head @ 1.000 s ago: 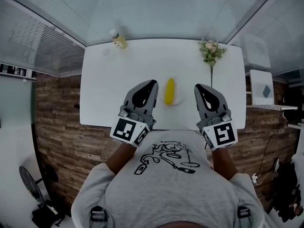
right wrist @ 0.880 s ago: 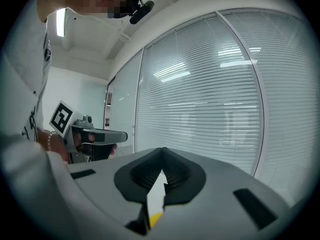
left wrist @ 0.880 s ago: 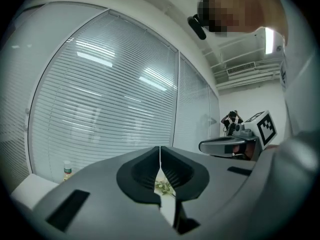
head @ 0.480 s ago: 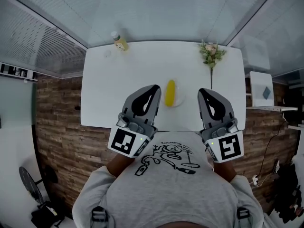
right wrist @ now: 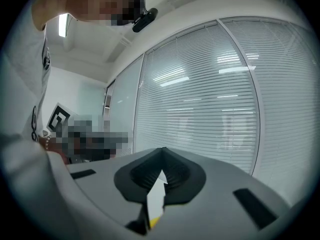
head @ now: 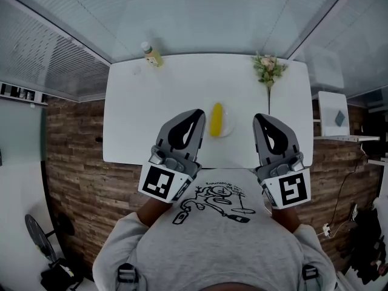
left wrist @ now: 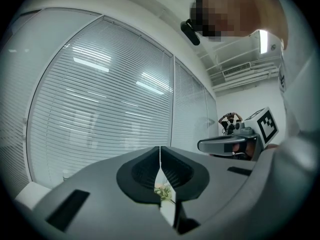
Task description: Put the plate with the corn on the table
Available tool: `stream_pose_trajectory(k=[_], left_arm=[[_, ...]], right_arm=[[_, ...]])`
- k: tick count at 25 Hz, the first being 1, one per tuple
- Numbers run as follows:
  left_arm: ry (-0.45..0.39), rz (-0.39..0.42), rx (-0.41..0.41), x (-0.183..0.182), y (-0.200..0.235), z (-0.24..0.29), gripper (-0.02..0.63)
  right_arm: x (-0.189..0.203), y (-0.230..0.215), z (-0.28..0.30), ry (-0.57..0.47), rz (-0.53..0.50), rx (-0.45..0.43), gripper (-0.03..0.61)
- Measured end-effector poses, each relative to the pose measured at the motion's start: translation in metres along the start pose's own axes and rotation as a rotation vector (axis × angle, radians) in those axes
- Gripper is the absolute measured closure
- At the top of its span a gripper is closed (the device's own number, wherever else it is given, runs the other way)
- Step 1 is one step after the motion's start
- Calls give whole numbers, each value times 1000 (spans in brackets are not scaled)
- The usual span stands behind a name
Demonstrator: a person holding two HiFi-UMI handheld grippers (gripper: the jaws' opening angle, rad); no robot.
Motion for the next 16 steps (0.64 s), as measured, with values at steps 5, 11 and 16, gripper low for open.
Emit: stream_pose_trajectory(k=[5, 11, 16], left_arm=[[0, -3, -14, -1, 3, -1, 591], [6, -17, -27, 0, 4, -2, 591], [4, -11, -31, -1, 4, -2, 591]], right_arm=[[-4, -1, 3, -12, 26, 18, 572], [-2, -2, 0, 1, -2, 4, 573], [-4, -4, 0, -4, -1, 10, 574]])
Point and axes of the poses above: the fingertips, and each gripper's own axes: z forward along the fingers, y to its left, x out of its underside, the point moved 6 cm from there along -z, backward along the fingers, and after that the axes turned 4 degrees about -y, right-handed, at the moved point
